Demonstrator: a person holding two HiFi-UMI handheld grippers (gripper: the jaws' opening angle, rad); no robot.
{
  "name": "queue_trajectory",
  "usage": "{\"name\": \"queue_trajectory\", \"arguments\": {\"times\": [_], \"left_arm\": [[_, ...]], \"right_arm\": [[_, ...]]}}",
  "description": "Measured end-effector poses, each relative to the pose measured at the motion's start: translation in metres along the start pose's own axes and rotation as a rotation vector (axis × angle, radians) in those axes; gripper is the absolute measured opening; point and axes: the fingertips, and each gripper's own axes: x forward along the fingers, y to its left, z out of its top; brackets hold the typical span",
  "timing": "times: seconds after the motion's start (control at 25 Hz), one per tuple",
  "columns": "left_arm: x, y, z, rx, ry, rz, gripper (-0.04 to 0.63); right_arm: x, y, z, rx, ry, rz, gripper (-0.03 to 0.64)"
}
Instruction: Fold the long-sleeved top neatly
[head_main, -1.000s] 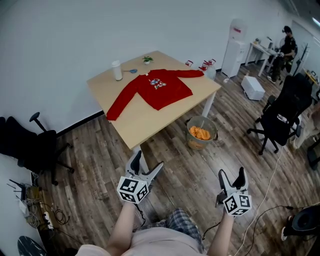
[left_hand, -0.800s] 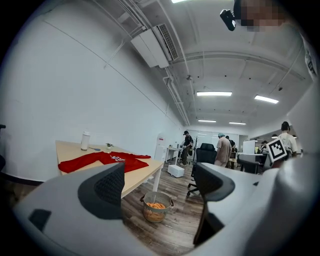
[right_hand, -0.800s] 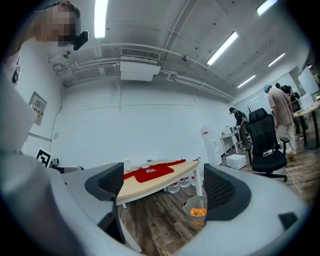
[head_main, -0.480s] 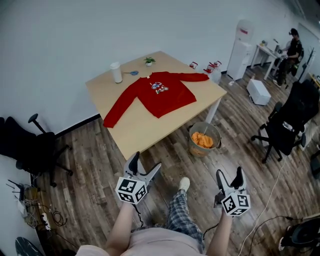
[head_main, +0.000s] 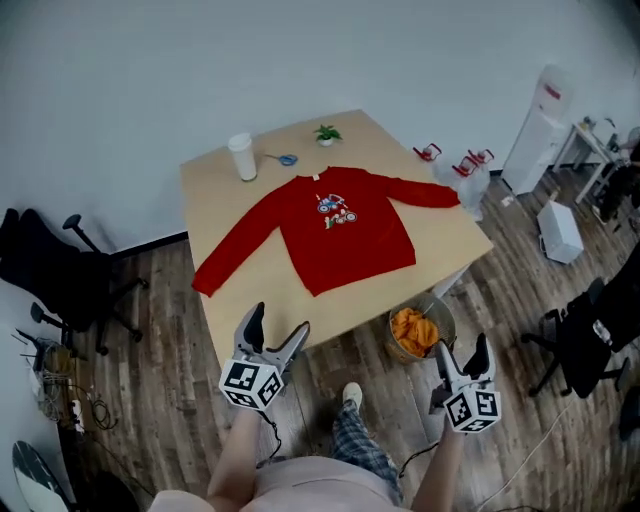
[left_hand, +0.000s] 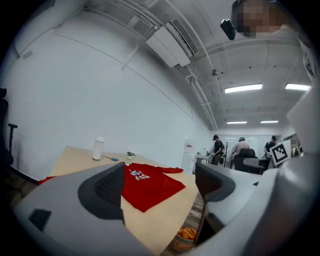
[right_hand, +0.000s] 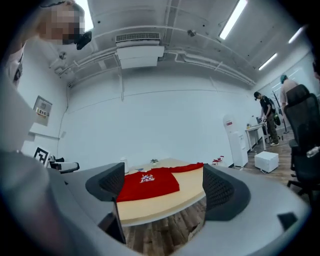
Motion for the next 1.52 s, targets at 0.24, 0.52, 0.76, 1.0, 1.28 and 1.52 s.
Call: {"name": "queue_trajectory", "arguments": {"times": [0.24, 0.52, 0.76, 1.0, 1.28, 1.52], "left_arm": [[0.064, 0.031, 0.024, 0.003, -0.007, 0.145, 0.424], [0.083, 0.063, 0.030, -0.008, 0.013, 0.277, 0.424], [0.096, 0.093, 0.034, -0.022, 0.011, 0.349, 0.423], [0.118, 0.125, 0.034, -0.049, 0.012, 0.379, 0.423], [0.136, 0.165, 0.038, -0.061, 0.018, 0.420, 0.423], [0.134, 0.190, 0.039, -0.064, 0.019, 0.496, 0.423]], "right_arm": [[0.127, -0.026, 0.032, -0.026, 0.038, 0.137, 0.472], [0.224, 0.004, 0.038, -0.030, 0.075, 0.304, 0.472], [0.280, 0.043, 0.034, -0.047, 0.117, 0.401, 0.472], [0.328, 0.064, 0.031, -0.063, 0.139, 0.437, 0.472], [0.374, 0.094, 0.022, -0.088, 0.171, 0.477, 0.469], [0.405, 0.123, 0.010, -0.092, 0.201, 0.544, 0.465]]}}
